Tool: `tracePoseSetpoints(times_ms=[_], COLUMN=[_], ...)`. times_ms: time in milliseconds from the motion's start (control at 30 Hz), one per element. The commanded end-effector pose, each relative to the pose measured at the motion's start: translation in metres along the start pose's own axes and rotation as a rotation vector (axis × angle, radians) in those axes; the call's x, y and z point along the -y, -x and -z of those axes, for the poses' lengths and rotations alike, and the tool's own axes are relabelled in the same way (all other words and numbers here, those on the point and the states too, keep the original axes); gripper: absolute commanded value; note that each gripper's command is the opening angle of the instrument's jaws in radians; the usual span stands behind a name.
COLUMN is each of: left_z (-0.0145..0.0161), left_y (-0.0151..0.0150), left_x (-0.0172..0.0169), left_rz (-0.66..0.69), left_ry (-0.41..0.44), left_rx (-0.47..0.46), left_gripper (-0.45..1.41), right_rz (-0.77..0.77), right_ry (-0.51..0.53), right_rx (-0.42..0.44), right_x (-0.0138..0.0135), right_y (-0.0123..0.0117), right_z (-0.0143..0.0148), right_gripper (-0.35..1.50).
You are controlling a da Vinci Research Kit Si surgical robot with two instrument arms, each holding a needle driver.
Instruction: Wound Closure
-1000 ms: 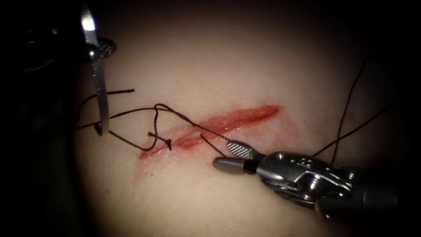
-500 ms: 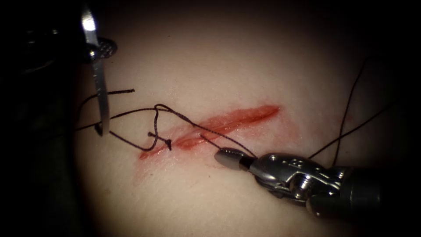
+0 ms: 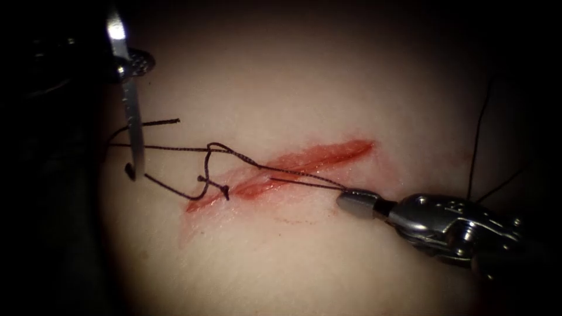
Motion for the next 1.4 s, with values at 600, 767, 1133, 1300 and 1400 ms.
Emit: tracePoseSetpoints(times_ms=[600,767,1133,1300,1400], left_z=[-0.0002,-0.0002,-0.0002,-0.0009,-0.0023], left_y=[0.0002,0.0002,0.0003,0.0017,0.0024], left_x=[0.0006,0.0006,0.0007,-0.0001,-0.0008], left_rz=[0.0,0.0,0.0,0.043,0.055], left_ry=[0.0,0.0,-0.001,0.081,0.084], left_rx=[0.0,0.0,-0.001,0.074,0.095], left_gripper=[-0.45,-0.45,-0.45,-0.45,-0.45], right_rz=[-0.087,-0.097,-0.084,-0.007,0.015], right_ry=[0.19,0.248,0.223,0.03,-0.086], right_rx=[-0.088,-0.109,-0.099,-0.099,-0.128], right_x=[-0.0137,-0.0164,-0.0162,-0.0094,-0.005], right_y=[-0.0035,-0.0037,-0.0035,-0.0049,-0.0069], right_z=[0.0109,0.0133,0.0144,0.0134,0.0136], right_gripper=[-0.35,-0.35,0.94,1.28,1.11])
